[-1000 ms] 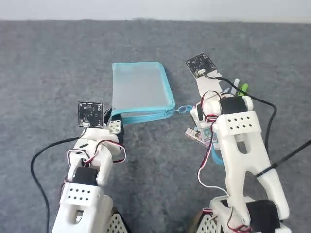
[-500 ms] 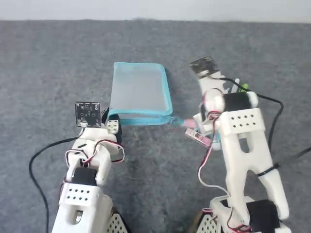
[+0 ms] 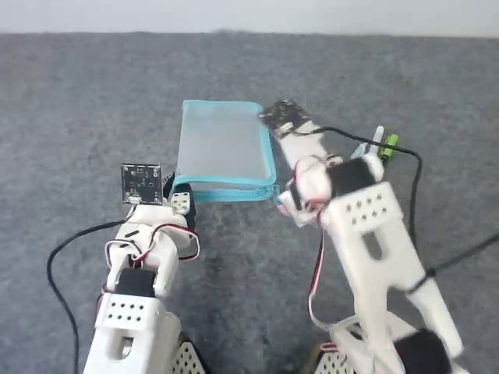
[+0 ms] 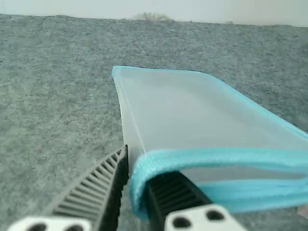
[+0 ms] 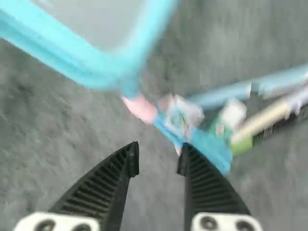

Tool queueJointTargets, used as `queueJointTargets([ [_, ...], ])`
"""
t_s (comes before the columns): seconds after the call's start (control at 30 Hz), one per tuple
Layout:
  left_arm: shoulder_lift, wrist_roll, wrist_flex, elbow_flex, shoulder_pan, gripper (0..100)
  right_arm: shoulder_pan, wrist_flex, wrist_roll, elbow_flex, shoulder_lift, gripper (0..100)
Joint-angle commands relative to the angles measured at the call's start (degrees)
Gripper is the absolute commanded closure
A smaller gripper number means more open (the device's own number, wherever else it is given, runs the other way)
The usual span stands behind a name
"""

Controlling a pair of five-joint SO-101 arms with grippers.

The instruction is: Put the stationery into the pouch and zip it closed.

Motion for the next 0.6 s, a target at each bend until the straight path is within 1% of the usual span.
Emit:
queueJointTargets([
  [0.0, 0.53, -0.26, -1.93, -3.56, -0.26, 99, -7.43, -8.92, -1.41, 7.47, -8.48, 93.9],
  [0.07, 0.53, -0.26, -1.93, -3.56, -0.26, 99, -10.33, -14.2, -1.41, 13.54, -10.15, 93.9],
  [0.13, 0.53, -0.26, -1.93, -3.56, -0.26, 99, -10.77, -18.07, -1.67, 17.41, -10.07, 93.9],
  [0.2, 0.53, -0.35, -1.93, -3.56, -0.26, 99, -9.89, -19.56, -1.76, 18.46, -9.1, 93.9],
  [0.4, 0.44, -0.35, -1.93, -3.56, -0.26, 99, -4.09, -24.22, -1.67, 18.02, -4.97, 93.9],
  [0.57, 0.62, -0.35, -1.93, -3.56, 0.0, 99, -3.21, -27.74, -1.32, 17.93, -0.4, 93.9],
])
